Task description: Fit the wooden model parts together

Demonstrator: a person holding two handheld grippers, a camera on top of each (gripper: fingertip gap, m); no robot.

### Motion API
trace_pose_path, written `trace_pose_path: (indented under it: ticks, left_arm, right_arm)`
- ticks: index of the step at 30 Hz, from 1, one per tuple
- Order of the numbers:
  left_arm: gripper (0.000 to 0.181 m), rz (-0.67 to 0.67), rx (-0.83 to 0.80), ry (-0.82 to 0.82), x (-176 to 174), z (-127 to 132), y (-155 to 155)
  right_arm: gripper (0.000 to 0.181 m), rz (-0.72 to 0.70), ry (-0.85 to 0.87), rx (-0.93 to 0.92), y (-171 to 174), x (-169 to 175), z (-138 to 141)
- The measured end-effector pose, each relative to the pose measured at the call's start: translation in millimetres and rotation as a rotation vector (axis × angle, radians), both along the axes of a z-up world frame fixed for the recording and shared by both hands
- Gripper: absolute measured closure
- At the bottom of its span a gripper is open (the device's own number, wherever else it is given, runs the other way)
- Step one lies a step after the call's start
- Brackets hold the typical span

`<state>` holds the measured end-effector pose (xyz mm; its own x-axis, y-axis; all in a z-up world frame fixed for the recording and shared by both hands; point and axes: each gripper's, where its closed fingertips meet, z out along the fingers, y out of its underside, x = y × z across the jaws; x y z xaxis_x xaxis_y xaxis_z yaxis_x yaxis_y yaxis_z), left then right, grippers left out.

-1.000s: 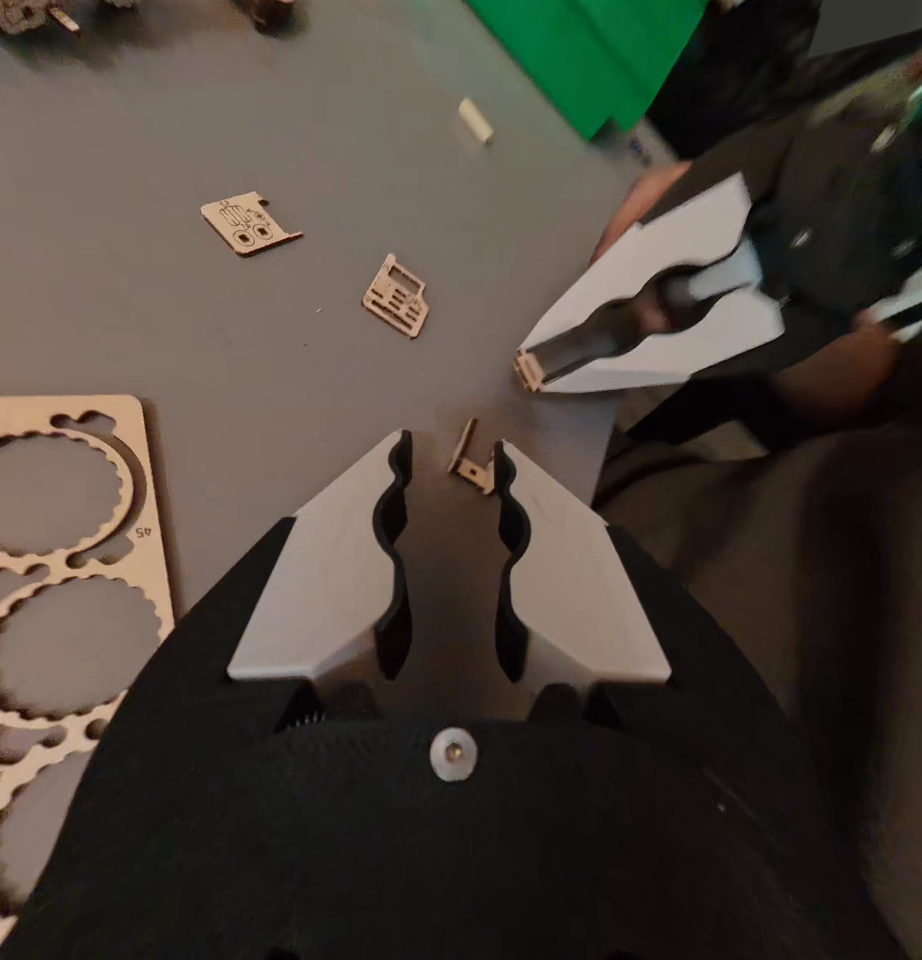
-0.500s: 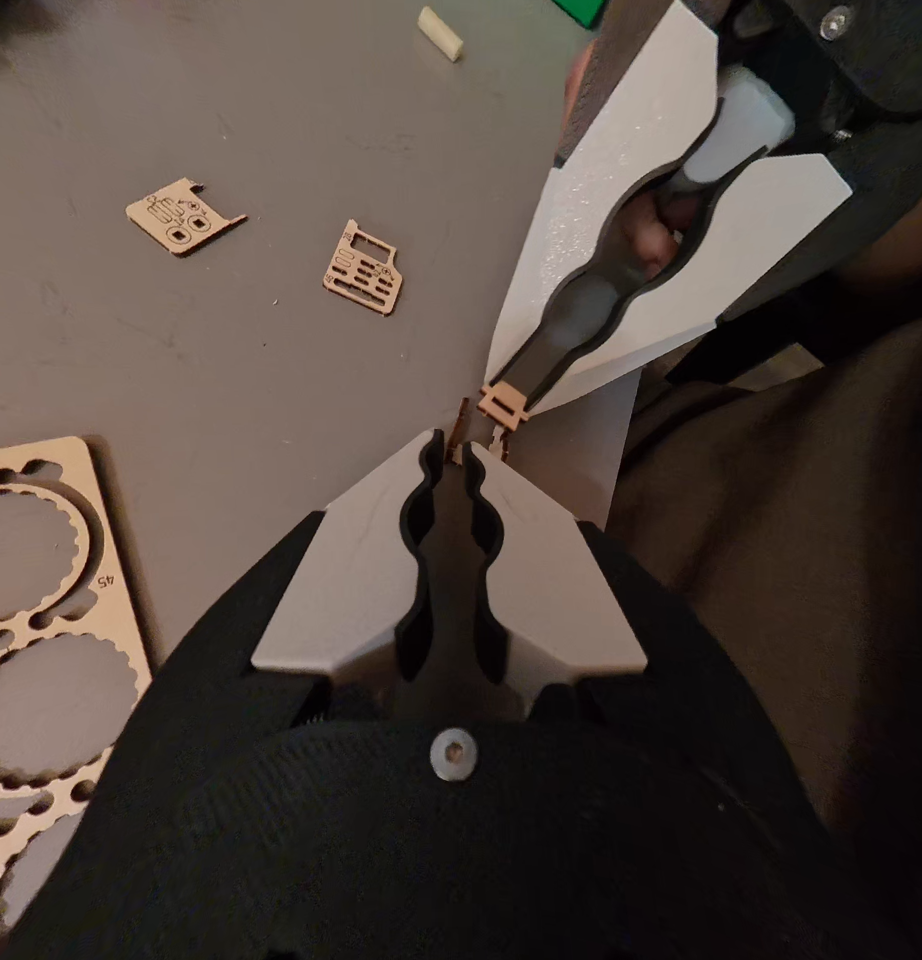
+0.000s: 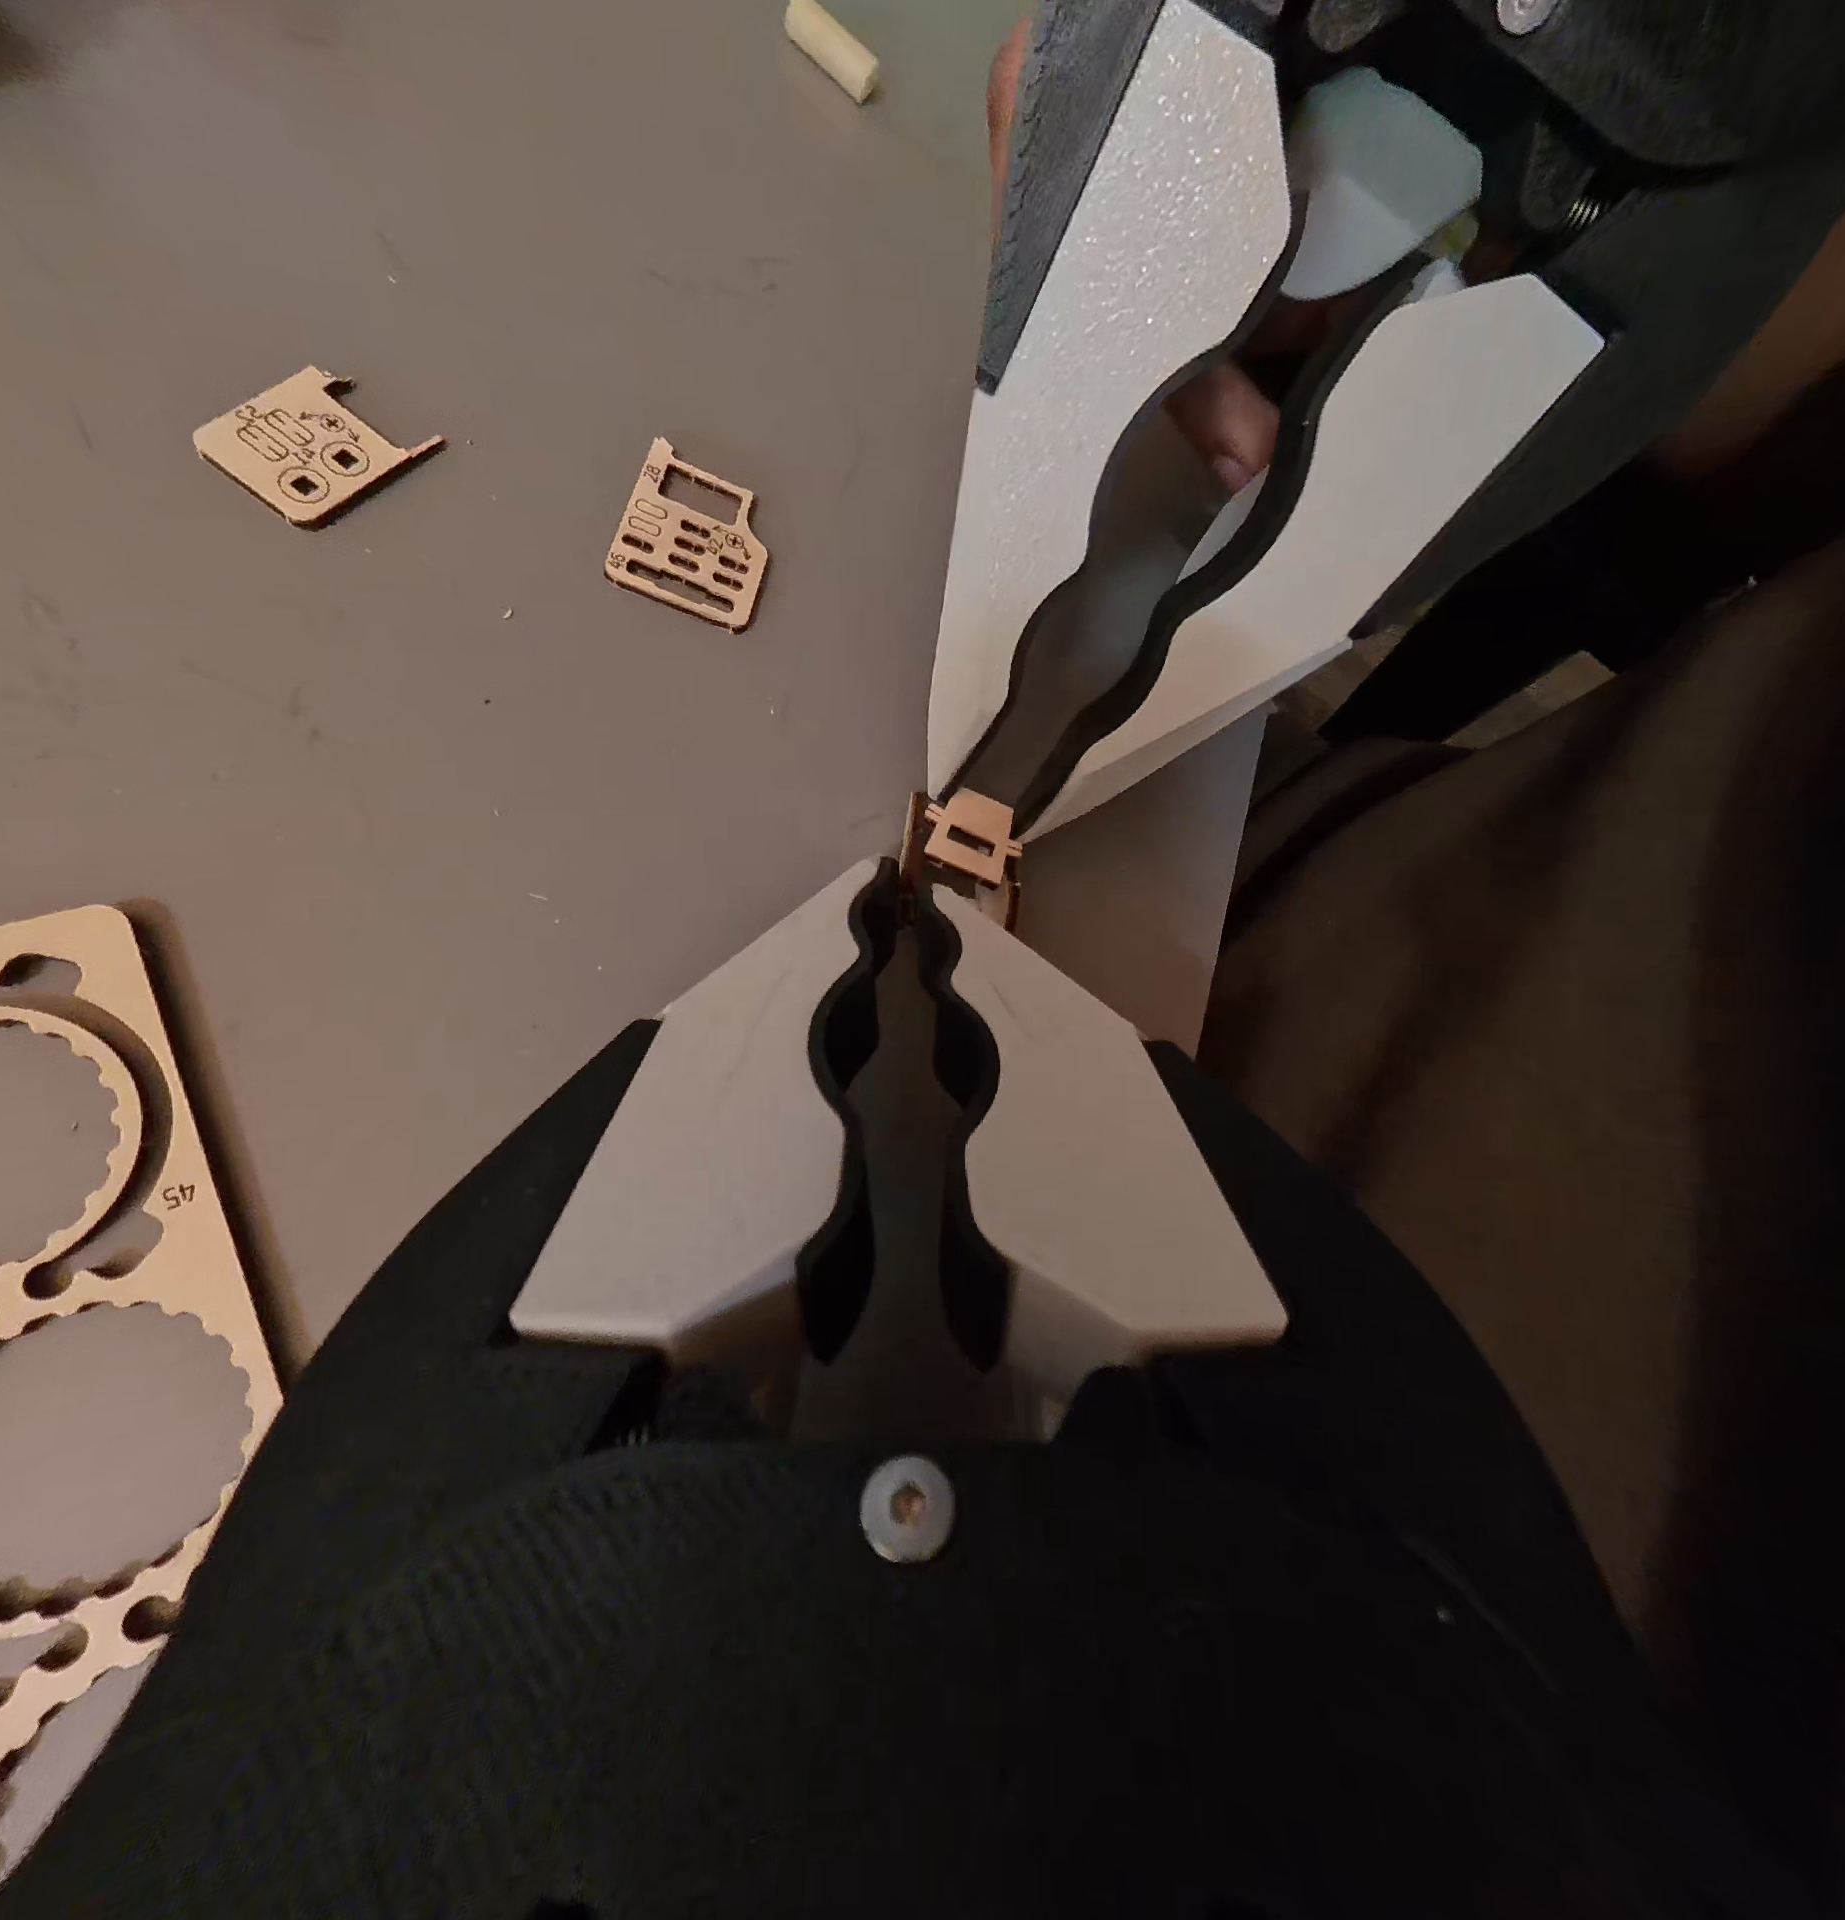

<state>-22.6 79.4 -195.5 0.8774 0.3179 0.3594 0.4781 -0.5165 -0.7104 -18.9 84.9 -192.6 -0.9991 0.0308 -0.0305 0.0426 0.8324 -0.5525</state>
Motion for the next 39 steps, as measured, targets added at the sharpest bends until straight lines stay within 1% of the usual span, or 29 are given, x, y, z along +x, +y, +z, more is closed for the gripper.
trace_pose_path:
  ticks: [1,6,14,39]
  left_arm:
    - [0.179,-0.004,-0.001,0.002,0.6,-0.1,0.3]
    - [0.179,-0.022,-0.011,0.025,3.1,-0.3,1.3]
    - [0.179,-0.036,-0.018,0.045,5.2,-0.2,2.1]
    - [0.179,-0.045,-0.017,0.057,6.4,0.3,2.6]
  right_arm:
    - [0.170,0.006,0.003,0.004,0.2,-0.7,0.3]
    - [0.170,0.048,-0.018,0.007,0.1,3.2,1.4]
    - [0.170,0.068,-0.032,-0.024,0.8,6.1,2.4]
    - [0.169,0.072,0.003,-0.017,1.4,5.4,-0.2]
